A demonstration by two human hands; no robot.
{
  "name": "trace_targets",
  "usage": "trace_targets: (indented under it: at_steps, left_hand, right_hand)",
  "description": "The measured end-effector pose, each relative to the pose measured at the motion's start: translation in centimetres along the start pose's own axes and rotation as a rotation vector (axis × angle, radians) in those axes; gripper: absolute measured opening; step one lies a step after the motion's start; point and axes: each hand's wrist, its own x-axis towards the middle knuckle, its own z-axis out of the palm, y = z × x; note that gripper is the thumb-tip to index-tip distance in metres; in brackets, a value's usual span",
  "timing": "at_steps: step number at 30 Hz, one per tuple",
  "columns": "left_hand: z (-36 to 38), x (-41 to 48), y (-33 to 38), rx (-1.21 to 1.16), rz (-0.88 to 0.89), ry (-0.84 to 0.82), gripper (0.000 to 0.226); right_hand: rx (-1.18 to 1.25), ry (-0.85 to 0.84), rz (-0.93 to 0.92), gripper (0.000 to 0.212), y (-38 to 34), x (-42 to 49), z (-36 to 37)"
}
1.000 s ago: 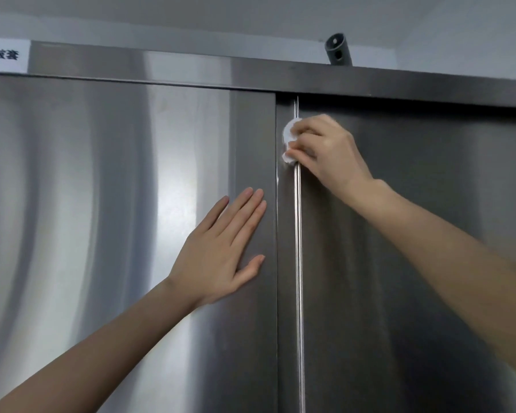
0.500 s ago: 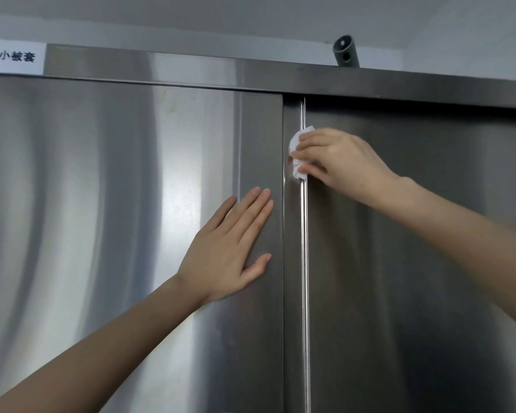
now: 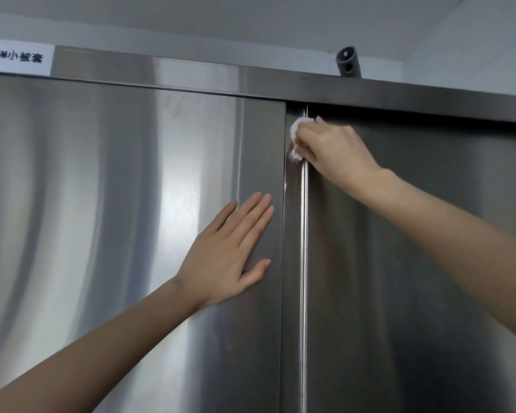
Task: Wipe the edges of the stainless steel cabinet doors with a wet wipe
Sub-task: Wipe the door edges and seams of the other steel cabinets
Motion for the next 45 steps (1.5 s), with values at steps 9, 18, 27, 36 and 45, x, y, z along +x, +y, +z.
trace_targets:
  at_steps: [9,18,27,36,45]
  left_hand:
    - [0.1,0.1,0.0,0.006,0.004,0.017,0.07]
    - [0.0,0.0,0.1,0.006,0.006,0.008,0.069]
    - [-0.1,0.1,0.3,0.017,-0.002,0.006,0.069]
    - [0.1,0.0,0.2,0.03,0.001,0.0,0.069]
    - [-0.2,0.0,1.2,0.006,-0.062,-0.019,0.069]
  right_hand:
    - [0.078,0.084,-0.107,0.013,-3.0,-4.9,2.3]
    - [0.268,0.14,-0.01,0.018,-1.3,-2.3,2.7]
    - [0.351,0.321,0.109,0.03,-4.6,-5.2,4.5]
    - [0.289,0.262,0.217,0.012,-1.9,1.1,4.5]
    - [0.35,0.339,0.13,0.028,-4.3,-4.8,5.0]
